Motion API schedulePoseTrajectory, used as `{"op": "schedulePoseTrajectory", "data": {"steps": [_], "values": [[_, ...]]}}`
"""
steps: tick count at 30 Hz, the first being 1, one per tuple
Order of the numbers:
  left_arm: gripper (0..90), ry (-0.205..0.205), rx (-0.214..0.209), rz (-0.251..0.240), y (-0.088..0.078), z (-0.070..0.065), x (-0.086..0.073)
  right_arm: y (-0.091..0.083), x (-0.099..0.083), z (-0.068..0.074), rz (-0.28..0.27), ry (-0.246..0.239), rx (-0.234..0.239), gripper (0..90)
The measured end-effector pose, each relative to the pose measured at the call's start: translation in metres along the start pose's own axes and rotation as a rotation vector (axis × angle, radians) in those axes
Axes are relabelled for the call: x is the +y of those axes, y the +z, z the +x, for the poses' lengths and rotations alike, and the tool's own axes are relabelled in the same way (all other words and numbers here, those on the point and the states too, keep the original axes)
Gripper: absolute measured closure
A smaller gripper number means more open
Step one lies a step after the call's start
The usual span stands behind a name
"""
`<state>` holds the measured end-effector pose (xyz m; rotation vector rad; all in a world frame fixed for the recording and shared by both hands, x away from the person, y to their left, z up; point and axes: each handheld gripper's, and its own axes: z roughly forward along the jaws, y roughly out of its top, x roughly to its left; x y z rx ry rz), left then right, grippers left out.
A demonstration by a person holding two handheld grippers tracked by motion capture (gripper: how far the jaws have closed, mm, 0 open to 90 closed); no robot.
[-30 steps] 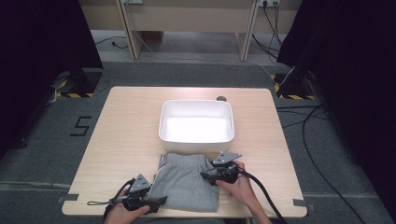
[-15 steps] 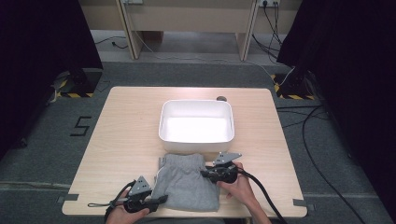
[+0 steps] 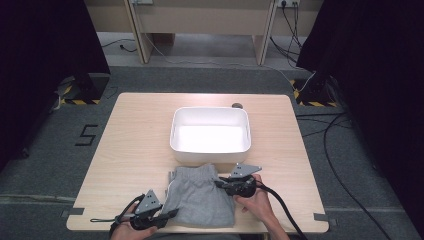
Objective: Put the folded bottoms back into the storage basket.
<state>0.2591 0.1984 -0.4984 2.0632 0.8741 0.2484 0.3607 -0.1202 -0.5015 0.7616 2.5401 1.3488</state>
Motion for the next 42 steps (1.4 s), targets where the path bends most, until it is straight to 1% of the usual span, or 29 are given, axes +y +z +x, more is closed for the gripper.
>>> {"op": "schedulePoseTrajectory", "data": {"steps": [3,5,6,7,8,11,12,15,17,19,24,29,30,31,33,35,37,42], "values": [[67.3,0.009,-0.002,-0.005,-0.003,-0.002,0.001,-0.003,0.003,0.004,-0.014,-0.007,0.005,80.1],[67.3,0.025,-0.007,-0.019,-0.009,-0.005,0.006,-0.007,0.007,0.006,-0.026,-0.016,0.012,80.2],[67.4,0.025,-0.007,-0.019,-0.009,-0.005,0.006,-0.007,0.007,0.006,-0.026,-0.016,0.012,80.2],[67.4,0.029,-0.007,-0.028,-0.013,-0.006,0.008,-0.009,0.008,0.007,-0.030,-0.017,0.014,80.1],[67.3,0.034,-0.008,-0.035,-0.016,-0.007,0.010,-0.013,0.011,0.009,-0.045,-0.027,0.012,80.2],[67.3,0.042,-0.010,-0.056,-0.023,-0.010,0.014,-0.018,0.014,0.011,-0.058,-0.035,0.013,80.2],[67.2,0.046,-0.011,-0.068,-0.027,-0.012,0.017,-0.023,0.018,0.012,-0.070,-0.035,0.018,80.2],[67.3,0.055,-0.011,-0.074,-0.030,-0.014,0.019,-0.025,0.020,0.013,-0.081,-0.036,0.020,80.1],[67.3,0.057,-0.015,-0.072,-0.032,-0.014,0.021,-0.028,0.023,0.015,-0.089,-0.050,0.017,80.1],[67.3,0.055,-0.013,-0.074,-0.033,-0.015,0.022,-0.029,0.024,0.016,-0.089,-0.049,0.020,80.1],[67.3,0.067,-0.008,-0.072,-0.036,-0.016,0.025,-0.031,0.028,0.019,-0.097,-0.056,0.023,80.1],[67.3,0.070,-0.019,-0.071,-0.039,-0.016,0.031,-0.034,0.034,0.020,-0.108,-0.078,0.016,80.1],[67.3,0.072,-0.017,-0.075,-0.040,-0.016,0.033,-0.035,0.035,0.021,-0.112,-0.080,0.016,80.2],[67.2,0.078,-0.012,-0.079,-0.042,-0.016,0.035,-0.038,0.039,0.022,-0.121,-0.092,0.013,80.1],[67.2,0.089,-0.008,-0.083,-0.044,-0.017,0.039,-0.040,0.041,0.022,-0.124,-0.093,0.013,80.2],[67.2,0.100,-0.007,-0.088,-0.049,-0.018,0.045,-0.045,0.047,0.023,-0.134,-0.111,0.010,80.1],[67.2,0.101,-0.006,-0.093,-0.051,-0.018,0.047,-0.045,0.048,0.023,-0.132,-0.109,0.013,80.1],[67.2,0.108,-0.002,-0.112,-0.057,-0.018,0.051,-0.051,0.057,0.023,-0.143,-0.125,0.019,80.1]]}}
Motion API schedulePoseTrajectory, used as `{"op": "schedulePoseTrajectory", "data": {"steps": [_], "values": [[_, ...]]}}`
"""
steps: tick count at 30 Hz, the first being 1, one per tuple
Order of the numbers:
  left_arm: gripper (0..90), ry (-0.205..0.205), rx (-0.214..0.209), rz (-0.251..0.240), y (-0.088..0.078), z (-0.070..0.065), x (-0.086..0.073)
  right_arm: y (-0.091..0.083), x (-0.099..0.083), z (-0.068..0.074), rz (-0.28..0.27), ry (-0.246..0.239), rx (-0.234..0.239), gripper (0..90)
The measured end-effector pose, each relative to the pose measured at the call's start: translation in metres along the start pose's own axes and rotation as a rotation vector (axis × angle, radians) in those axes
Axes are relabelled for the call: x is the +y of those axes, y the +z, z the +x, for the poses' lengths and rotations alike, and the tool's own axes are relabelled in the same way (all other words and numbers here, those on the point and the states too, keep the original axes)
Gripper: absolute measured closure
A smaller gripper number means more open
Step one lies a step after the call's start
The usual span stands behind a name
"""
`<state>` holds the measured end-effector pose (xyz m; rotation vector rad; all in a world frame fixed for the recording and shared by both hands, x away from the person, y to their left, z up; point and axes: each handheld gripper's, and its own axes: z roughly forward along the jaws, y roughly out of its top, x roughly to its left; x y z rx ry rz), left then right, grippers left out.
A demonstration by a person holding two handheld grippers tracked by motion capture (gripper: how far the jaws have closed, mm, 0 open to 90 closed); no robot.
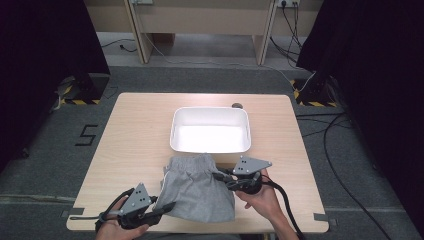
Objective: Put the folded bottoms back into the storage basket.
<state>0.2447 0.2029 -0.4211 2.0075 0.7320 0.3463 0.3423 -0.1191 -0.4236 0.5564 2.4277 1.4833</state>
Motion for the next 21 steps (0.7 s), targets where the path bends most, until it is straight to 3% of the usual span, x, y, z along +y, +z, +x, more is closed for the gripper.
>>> {"op": "schedulePoseTrajectory", "data": {"steps": [12,21], "values": [[67.0,0.022,0.010,-0.045,-0.015,0.005,0.023,-0.011,0.031,-0.006,-0.037,-0.054,-0.002,80.1],[67.0,0.033,0.030,-0.057,-0.010,0.016,0.043,-0.011,0.051,-0.024,-0.036,-0.067,-0.010,80.3]]}}
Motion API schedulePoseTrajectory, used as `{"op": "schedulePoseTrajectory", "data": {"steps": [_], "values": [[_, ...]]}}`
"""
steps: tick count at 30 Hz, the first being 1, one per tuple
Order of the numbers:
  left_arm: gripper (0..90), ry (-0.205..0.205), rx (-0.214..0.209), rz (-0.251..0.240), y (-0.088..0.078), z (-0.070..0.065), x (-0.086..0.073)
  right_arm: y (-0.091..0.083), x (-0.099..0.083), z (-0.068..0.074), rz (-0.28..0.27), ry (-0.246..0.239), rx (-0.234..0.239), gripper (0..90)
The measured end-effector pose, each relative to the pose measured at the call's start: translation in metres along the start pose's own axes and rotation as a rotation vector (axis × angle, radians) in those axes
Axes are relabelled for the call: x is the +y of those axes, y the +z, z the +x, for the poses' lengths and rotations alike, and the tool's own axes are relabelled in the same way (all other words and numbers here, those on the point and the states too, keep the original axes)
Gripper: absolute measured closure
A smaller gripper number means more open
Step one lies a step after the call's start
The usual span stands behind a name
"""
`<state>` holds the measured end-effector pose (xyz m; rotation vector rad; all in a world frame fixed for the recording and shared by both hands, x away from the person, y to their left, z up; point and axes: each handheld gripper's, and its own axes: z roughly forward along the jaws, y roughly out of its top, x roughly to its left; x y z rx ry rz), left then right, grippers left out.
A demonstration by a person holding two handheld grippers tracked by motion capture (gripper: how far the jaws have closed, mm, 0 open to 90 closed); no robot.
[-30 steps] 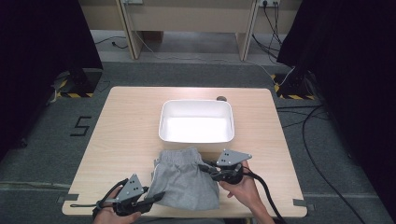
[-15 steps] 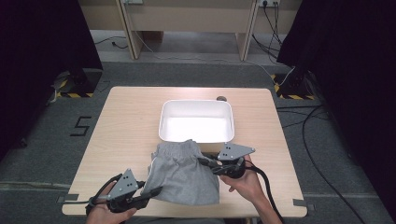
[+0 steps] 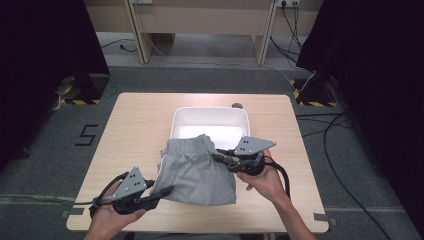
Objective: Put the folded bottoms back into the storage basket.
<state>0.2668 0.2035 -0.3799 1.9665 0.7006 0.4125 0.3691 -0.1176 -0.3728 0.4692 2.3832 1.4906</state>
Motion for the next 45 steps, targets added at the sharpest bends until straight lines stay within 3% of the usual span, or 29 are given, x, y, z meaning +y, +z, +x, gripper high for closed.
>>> {"op": "schedulePoseTrajectory", "data": {"steps": [18,31,45], "values": [[67.2,0.016,0.033,0.000,0.026,0.025,0.030,0.005,0.018,-0.041,0.019,0.023,-0.047,80.3],[67.2,-0.014,0.042,0.006,0.059,0.046,0.055,0.012,0.028,-0.081,0.056,0.051,-0.093,80.2],[67.2,-0.071,0.054,0.031,0.095,0.073,0.065,0.032,0.030,-0.116,0.107,0.071,-0.111,80.2]]}}
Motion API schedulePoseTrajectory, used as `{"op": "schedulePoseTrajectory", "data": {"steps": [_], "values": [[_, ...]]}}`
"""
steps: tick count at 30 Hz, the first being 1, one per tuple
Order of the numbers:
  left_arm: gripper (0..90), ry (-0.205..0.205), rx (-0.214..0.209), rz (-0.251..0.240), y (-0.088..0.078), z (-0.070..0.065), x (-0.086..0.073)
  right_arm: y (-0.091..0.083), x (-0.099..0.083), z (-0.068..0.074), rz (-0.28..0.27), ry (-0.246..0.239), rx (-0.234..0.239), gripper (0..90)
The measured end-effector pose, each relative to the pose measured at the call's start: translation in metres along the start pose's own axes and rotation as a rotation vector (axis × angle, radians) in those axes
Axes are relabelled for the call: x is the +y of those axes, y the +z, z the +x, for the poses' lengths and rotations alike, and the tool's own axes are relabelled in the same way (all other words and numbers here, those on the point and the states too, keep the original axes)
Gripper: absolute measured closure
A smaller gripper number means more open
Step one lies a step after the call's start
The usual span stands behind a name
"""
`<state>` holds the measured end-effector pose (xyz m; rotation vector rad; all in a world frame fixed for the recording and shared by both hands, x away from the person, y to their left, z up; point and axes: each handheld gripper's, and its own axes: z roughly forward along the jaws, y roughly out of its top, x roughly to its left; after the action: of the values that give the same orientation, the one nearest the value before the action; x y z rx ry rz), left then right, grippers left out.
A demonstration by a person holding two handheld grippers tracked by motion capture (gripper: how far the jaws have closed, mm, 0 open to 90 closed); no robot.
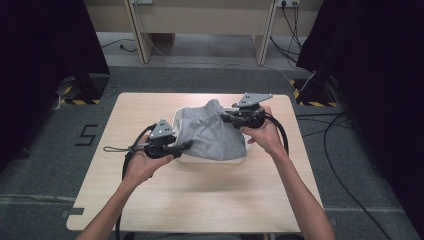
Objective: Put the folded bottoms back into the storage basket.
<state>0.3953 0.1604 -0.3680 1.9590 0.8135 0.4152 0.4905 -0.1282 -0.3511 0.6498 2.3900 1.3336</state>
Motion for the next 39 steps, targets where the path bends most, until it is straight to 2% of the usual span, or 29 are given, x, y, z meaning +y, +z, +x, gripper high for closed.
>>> {"op": "schedulePoseTrajectory", "data": {"steps": [5,12,16,26,32,39], "values": [[67.2,-0.013,0.009,0.017,0.014,0.008,0.001,0.010,0.000,-0.010,0.016,0.011,-0.009,80.2],[67.1,-0.057,0.024,0.021,0.032,0.024,0.002,0.020,-0.001,-0.025,0.038,0.020,-0.038,80.2],[67.1,-0.056,0.039,0.039,0.041,0.026,0.001,0.027,-0.002,-0.032,0.054,0.029,-0.042,80.1],[67.0,-0.063,0.059,0.088,0.059,0.033,-0.006,0.047,-0.012,-0.041,0.101,0.044,-0.051,80.0],[66.9,-0.066,0.067,0.119,0.068,0.036,-0.012,0.056,-0.018,-0.041,0.128,0.054,-0.048,79.9],[66.6,-0.055,0.065,0.151,0.074,0.034,-0.014,0.060,-0.024,-0.043,0.147,0.072,-0.052,79.7]]}}
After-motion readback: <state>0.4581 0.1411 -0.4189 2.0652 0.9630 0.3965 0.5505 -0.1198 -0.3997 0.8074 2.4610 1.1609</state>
